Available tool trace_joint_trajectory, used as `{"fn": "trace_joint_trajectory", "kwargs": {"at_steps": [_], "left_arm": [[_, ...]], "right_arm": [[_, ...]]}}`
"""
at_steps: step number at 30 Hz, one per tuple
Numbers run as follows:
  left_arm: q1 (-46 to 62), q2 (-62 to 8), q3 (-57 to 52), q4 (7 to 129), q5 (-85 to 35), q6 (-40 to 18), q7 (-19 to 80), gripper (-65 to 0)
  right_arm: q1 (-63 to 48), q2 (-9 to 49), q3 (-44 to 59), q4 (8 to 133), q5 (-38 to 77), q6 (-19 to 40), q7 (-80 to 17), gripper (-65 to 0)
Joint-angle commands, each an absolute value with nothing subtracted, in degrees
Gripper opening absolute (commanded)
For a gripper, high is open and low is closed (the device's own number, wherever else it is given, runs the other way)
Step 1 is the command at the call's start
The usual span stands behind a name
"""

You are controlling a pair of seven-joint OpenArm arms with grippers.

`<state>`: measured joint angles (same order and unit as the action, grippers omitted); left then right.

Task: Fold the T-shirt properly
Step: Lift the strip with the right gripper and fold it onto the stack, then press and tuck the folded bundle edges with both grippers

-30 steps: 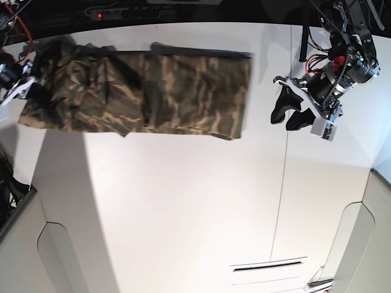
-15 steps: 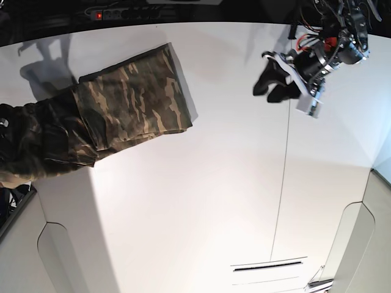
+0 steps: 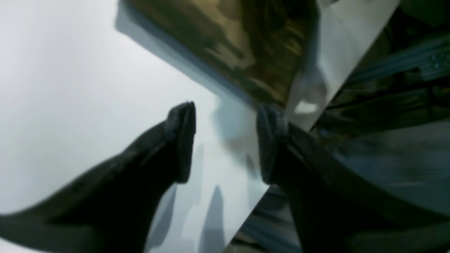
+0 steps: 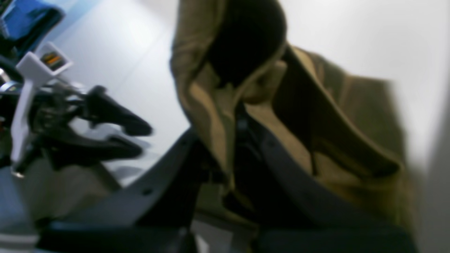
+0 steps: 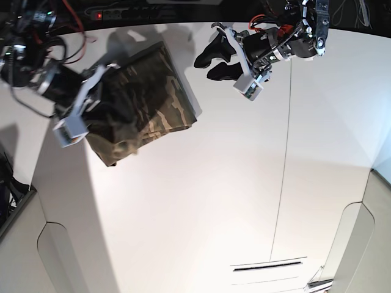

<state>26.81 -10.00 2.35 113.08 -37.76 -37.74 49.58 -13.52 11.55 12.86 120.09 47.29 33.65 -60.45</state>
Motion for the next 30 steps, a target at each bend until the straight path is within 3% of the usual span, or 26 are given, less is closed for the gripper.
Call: {"fn": "trace_joint_trajectory", "kwargs": {"at_steps": [1, 5, 7, 15, 17, 20, 22, 25, 30], "left_arm": [[26.70, -10.15, 2.52, 113.89, -38.44, -38.15, 48.45, -34.1], [26.68, -10.17, 2.55, 113.89, -38.28, -38.11, 48.47, -34.1], [26.68, -10.17, 2.55, 113.89, -38.30, -38.11, 48.49, -34.1], [26.70, -10.35, -0.75, 114.06, -38.57, -38.19, 48.69, -34.2], [26.72, -10.33, -2.98, 114.13, -39.81, -38.22, 48.73, -40.2], [26.70, -10.33, -5.76, 115.02, -43.92, -40.00, 49.98, -55.7], [26.72, -10.33, -6.11, 116.55, -49.15, -40.00, 52.71, -62.2], [26.70, -10.33, -3.90, 119.57, -55.13, -40.00, 56.27, -62.6], [26.65, -10.26, 5.19, 120.51, -52.60, -40.00, 52.66, -62.6]], "right_arm": [[-13.74, 10.68, 10.74, 120.42, 47.37, 33.85, -57.93, -65.0], [-14.96, 8.45, 1.08, 117.80, 41.85, 33.85, -55.27, -32.1], [-14.87, 8.47, -3.01, 117.16, 40.80, 33.74, -55.02, -28.8], [-14.79, 8.56, -8.19, 119.15, 41.98, 33.71, -55.33, -28.8], [-14.79, 8.54, -7.16, 121.43, 41.95, 33.71, -55.51, -28.9], [-14.28, 8.56, -3.44, 125.03, 40.29, 33.69, -54.89, -29.3], [-13.15, 8.58, 0.19, 125.71, 37.43, 33.63, -53.84, -39.3], [-10.90, 8.86, 5.61, 124.66, 32.45, 31.79, -51.96, -64.4], [-6.79, 10.74, 10.98, 119.42, 28.25, 31.70, -49.06, -65.0]]}}
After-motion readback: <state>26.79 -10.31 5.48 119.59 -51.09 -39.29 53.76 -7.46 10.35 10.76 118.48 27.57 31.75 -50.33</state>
